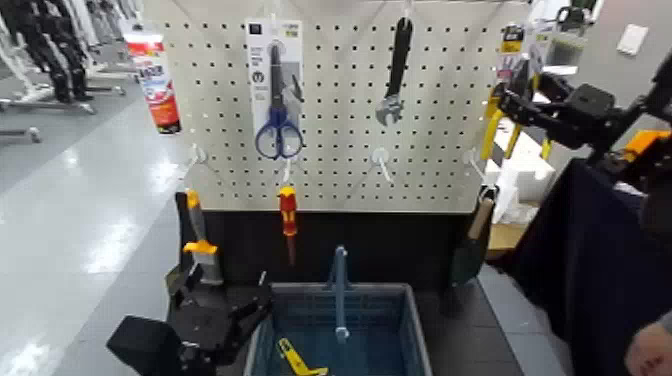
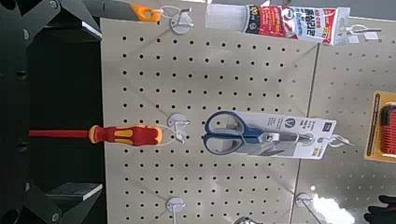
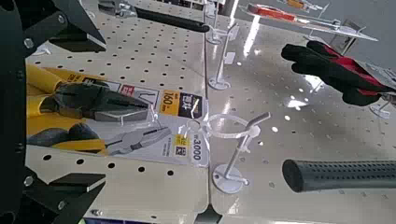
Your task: Put the yellow pliers into the crate.
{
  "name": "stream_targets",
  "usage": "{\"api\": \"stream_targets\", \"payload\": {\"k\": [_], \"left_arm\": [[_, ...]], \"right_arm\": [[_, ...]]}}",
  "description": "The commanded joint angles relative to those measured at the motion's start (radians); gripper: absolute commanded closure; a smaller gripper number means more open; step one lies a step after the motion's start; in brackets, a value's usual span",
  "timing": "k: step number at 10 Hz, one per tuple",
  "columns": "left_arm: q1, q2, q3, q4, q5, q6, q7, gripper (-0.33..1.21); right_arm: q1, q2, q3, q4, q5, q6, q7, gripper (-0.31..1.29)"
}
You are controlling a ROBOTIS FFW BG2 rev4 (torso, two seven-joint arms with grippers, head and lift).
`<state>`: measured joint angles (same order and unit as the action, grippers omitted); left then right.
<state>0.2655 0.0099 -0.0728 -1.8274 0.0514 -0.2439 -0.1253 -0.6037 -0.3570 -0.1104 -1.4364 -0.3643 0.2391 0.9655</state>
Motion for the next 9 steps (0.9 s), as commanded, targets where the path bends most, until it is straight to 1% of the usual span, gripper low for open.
{"api": "stream_targets", "payload": {"k": [1,2,3,4,7,9], "left_arm": [[0.000,-0.002,-0.001,0.000,-0.002,0.000,0.000,0.17],[0.000,-0.001,-0.001,0.000,-0.002,0.000,-0.002,0.17],[-0.002,-0.002,-0.001,0.000,-0.002,0.002,-0.004,0.17],[-0.002,-0.002,-0.002,0.000,-0.002,0.002,-0.004,0.17],[-0.002,-0.002,-0.004,0.000,-0.002,0.003,-0.004,0.17],[-0.002,-0.002,-0.005,0.000,-0.004,0.003,-0.004,0.17]], "right_arm": [[-0.025,-0.014,0.026,0.005,0.002,0.023,0.009,0.50],[-0.033,-0.019,0.031,0.005,0.005,0.029,0.010,0.63],[-0.041,-0.022,0.032,0.002,0.016,0.034,0.009,0.88],[-0.045,-0.023,0.031,0.001,0.025,0.032,0.007,1.06],[-0.054,-0.030,0.031,0.001,0.033,0.032,0.007,1.06],[-0.057,-0.030,0.035,-0.006,0.048,0.031,0.007,1.11]]}}
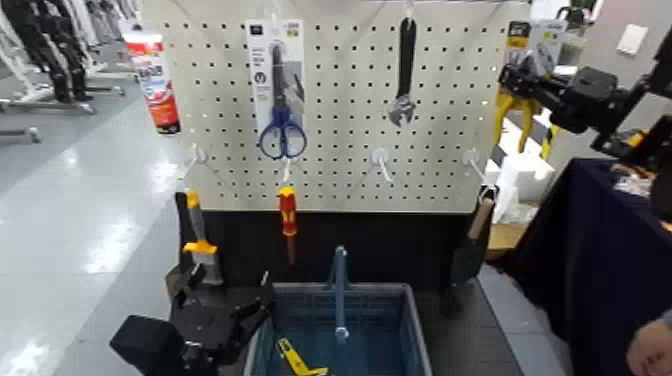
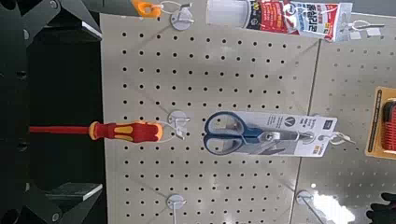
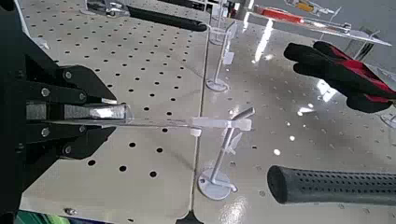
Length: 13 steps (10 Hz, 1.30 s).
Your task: Put the yellow pliers into the crate.
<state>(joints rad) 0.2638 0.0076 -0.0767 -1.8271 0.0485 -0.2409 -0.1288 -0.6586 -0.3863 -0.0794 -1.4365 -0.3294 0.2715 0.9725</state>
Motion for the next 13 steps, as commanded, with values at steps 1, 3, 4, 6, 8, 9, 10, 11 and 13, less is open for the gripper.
{"api": "stream_targets", "payload": {"k": [1,3,4,6,8,9,10,11,13], "left_arm": [[0.000,0.000,-0.002,0.000,-0.001,0.002,0.000,0.17],[0.000,0.000,-0.002,-0.001,-0.001,0.005,0.000,0.17],[0.000,0.000,-0.003,0.000,-0.001,0.006,0.000,0.17],[0.000,0.000,-0.003,-0.001,-0.001,0.009,0.000,0.17],[0.000,0.002,-0.003,-0.001,-0.001,0.011,0.000,0.17],[0.000,0.002,-0.005,-0.001,-0.001,0.012,0.000,0.17],[0.000,0.003,-0.005,-0.001,-0.001,0.017,0.000,0.17],[0.000,0.003,-0.005,-0.001,-0.001,0.018,0.000,0.17],[-0.003,0.006,-0.008,-0.003,-0.001,0.023,0.000,0.17]], "right_arm": [[-0.004,0.000,0.009,-0.007,0.024,-0.005,0.000,1.11],[-0.004,0.001,0.012,-0.030,0.069,-0.006,-0.020,1.16],[-0.006,0.001,0.010,-0.028,0.061,-0.003,-0.021,1.16],[-0.006,-0.002,-0.002,-0.050,0.055,0.002,-0.023,1.16],[-0.006,-0.010,-0.014,-0.090,0.058,0.020,-0.024,1.16],[-0.003,-0.014,-0.025,-0.119,0.061,0.029,-0.024,1.16],[0.008,-0.017,-0.043,-0.165,0.064,0.046,-0.024,1.16],[0.024,-0.019,-0.057,-0.208,0.064,0.067,-0.023,1.16],[0.082,-0.014,-0.100,-0.309,0.066,0.112,-0.023,1.16]]}}
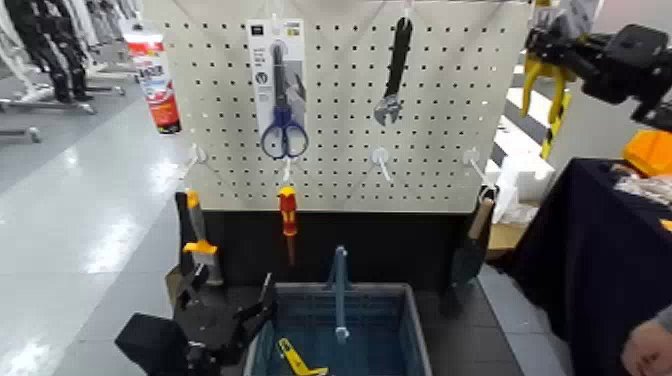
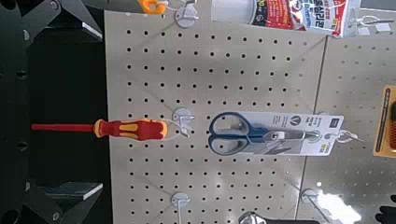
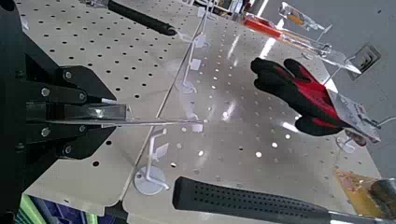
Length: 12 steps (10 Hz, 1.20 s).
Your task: Put the yellow pliers into the crate.
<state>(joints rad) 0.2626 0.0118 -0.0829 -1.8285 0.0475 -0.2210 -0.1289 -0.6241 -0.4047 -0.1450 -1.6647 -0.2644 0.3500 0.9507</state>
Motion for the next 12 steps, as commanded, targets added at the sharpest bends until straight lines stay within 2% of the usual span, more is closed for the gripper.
{"api": "stream_targets", "payload": {"k": [1,4,6,9,12], "left_arm": [[-0.003,0.004,-0.003,-0.002,0.000,0.006,0.000,0.17],[-0.011,0.010,-0.011,-0.002,0.000,0.012,0.000,0.17],[-0.013,0.016,-0.015,-0.002,-0.002,0.015,0.002,0.17],[-0.016,0.031,-0.024,-0.005,0.000,0.022,0.009,0.17],[-0.017,0.034,-0.029,-0.005,0.002,0.023,0.015,0.17]], "right_arm": [[0.086,0.010,-0.054,-0.132,-0.009,0.050,-0.007,1.16],[0.211,0.049,-0.103,-0.288,-0.030,0.092,-0.030,1.16],[0.314,0.095,-0.128,-0.343,-0.033,0.101,-0.041,1.16],[0.432,0.188,-0.122,-0.362,-0.047,0.112,-0.056,1.16],[0.495,0.230,-0.064,-0.319,-0.076,0.107,-0.067,1.16]]}}
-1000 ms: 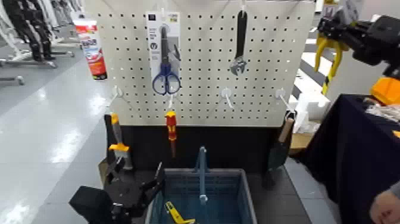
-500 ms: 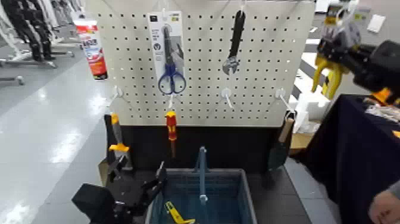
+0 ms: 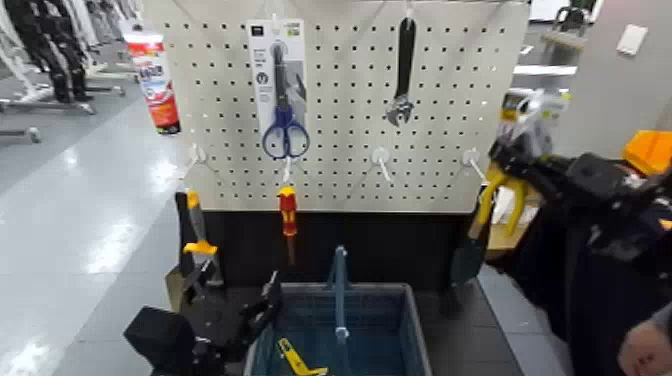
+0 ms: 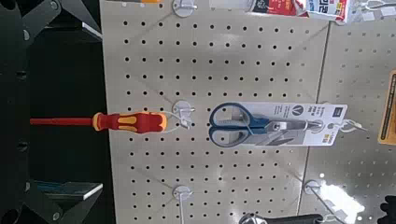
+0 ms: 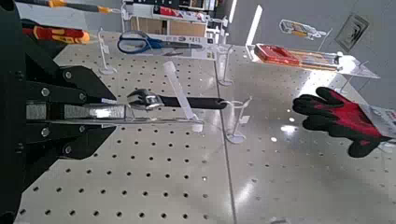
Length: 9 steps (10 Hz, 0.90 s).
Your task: Put the yellow pliers into the crate.
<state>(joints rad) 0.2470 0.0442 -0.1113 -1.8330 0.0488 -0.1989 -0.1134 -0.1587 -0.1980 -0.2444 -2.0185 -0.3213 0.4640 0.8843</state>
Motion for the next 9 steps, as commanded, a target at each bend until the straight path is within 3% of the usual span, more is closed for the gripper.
{"api": "stream_targets", "payload": {"k": [1,6,9], "left_arm": [[-0.002,0.002,-0.001,0.000,0.000,-0.001,0.000,0.17],[0.000,0.002,0.001,0.000,0.002,-0.002,0.000,0.17],[0.000,0.000,-0.001,0.000,0.002,-0.002,0.000,0.17]], "right_arm": [[0.045,0.035,0.059,0.058,-0.031,-0.016,-0.010,1.16],[0.079,0.066,0.178,0.198,-0.047,-0.064,-0.018,1.16],[0.073,0.072,0.221,0.299,-0.048,-0.107,-0.002,1.16]]}}
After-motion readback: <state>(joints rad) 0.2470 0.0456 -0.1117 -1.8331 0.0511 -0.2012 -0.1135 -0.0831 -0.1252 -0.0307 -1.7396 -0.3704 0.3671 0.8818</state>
